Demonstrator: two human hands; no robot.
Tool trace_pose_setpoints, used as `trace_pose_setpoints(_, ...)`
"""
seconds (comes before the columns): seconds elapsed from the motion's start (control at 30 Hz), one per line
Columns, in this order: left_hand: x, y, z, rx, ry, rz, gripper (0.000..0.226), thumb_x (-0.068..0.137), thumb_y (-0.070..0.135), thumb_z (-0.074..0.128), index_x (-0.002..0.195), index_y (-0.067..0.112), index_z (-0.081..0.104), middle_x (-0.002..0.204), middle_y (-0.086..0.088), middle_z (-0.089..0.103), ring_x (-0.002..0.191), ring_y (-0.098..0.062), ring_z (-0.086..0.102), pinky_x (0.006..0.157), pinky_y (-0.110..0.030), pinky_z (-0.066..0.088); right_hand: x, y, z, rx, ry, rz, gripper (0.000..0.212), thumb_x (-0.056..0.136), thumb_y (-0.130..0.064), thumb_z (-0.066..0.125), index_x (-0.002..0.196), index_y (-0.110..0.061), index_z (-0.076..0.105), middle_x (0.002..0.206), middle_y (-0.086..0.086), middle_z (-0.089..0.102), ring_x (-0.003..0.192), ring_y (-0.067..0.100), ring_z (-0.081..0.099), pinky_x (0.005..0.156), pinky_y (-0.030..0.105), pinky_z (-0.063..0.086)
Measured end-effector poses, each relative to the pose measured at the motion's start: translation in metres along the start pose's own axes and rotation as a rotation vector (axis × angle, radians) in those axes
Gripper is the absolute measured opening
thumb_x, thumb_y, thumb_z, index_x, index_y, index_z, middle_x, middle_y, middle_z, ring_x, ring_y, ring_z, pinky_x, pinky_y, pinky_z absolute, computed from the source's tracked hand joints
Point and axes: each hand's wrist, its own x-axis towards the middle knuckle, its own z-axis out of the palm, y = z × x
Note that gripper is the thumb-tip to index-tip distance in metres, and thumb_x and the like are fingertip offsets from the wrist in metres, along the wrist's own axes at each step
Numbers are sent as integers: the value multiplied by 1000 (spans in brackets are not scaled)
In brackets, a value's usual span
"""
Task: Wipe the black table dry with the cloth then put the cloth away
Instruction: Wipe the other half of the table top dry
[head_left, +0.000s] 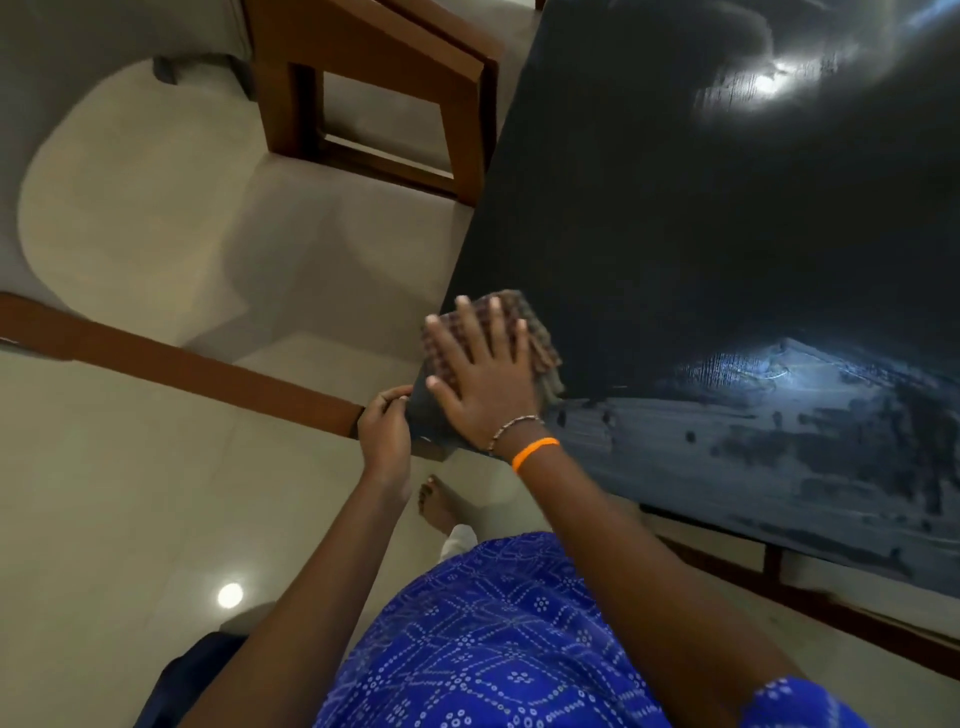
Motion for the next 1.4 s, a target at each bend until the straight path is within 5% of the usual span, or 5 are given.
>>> trace_pose_setpoints(0.27,-23,-35,-5,-137,46,-106,17,94,19,40,103,18,55,83,2,56,74,-10,50,66,-24,41,-25,21,0,-38,11,-173,59,88,-47,34,145,-36,22,157,0,17,145,30,9,113,48,2)
trace_pose_setpoints(0.57,-44,-44,-2,-280,-7,0,16,99,24,37,111,18,46,89,3,54,73,-9,50,72,-25,43,-130,191,-35,-57,93,537,67,80,-52,22,145,-36,22,157,-3,18,145,29,13,115,50,11)
trace_pose_setpoints(0.77,-43,-42,-6,-286,-3,3,11,98,21,42,100,20,52,80,5,54,68,-6,48,69,-22,42,-124,156,-28,33,130,813,70,80,-47,25,148,-33,14,159,3,7,145,33,2,114,56,3)
trace_pose_setpoints(1.13,-44,-42,-22,-260,-41,-21,25,98,16,39,113,17,58,97,-2,65,85,-11,60,70,-24,48,-43,-50,12,43,-44,53,64,89,-41,41,147,-33,17,159,5,6,145,36,-3,112,57,-6)
trace_pose_setpoints(1.4,-55,-60,-26,-122,-92,-141,27,95,10,35,90,21,59,94,-2,64,81,-13,56,70,-23,45,-56,-24,20,-134,-38,-354,60,85,-41,53,141,-37,32,154,1,27,143,34,19,113,56,11)
